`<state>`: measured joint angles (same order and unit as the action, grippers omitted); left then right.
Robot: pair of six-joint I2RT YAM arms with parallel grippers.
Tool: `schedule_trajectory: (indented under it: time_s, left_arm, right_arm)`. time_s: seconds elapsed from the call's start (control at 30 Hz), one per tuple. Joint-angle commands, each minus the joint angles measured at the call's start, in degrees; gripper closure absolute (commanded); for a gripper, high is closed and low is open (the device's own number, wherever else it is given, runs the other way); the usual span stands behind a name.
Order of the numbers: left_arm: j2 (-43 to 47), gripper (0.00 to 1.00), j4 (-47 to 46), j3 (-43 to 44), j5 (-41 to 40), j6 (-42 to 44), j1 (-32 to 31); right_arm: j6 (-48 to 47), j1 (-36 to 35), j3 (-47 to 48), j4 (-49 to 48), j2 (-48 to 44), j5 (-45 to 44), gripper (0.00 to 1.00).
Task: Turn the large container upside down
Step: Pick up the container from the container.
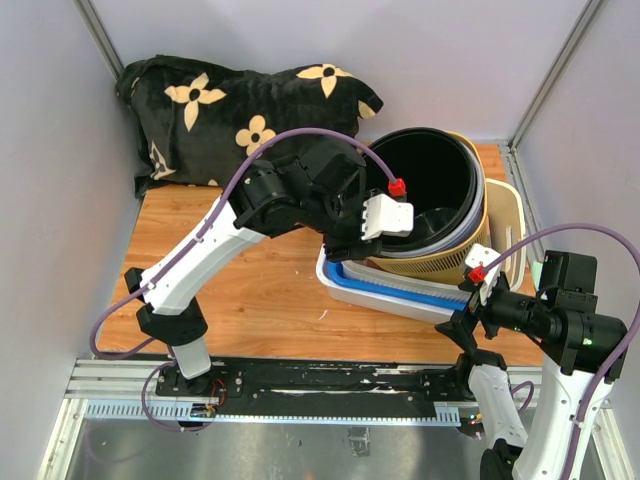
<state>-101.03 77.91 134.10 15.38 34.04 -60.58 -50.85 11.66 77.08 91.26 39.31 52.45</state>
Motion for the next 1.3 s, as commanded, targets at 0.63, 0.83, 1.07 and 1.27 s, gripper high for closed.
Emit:
schedule_trajectory:
  time_s: [0.63, 0.83, 1.07, 1.27]
  left_arm:
    - [-0.1, 1.00, 0.0, 5.0, 1.3, -1.5, -0.7]
    - [-1.1, 1.00, -0.4, 9.9, -1.6, -2.5, -0.7]
    - [0.1, 1.00, -4.9, 12.9, -9.0, -1.6, -0.7]
    - [1.6, 1.00, -12.5, 14.3, -20.0, -0.3, -0.7]
  right_arm:
    - [0.2, 0.5, 0.1, 0.5, -0.1, 1.0, 0.03]
    - [-0.2, 0.5, -0.5, 0.4, -0.4, 0.3, 0.03]
    - [-0.5, 0.5, -1.7, 0.2, -1.0, -0.9, 0.03]
    - [0.2, 0.5, -2.8, -0.8, -1.4, -2.0, 0.04]
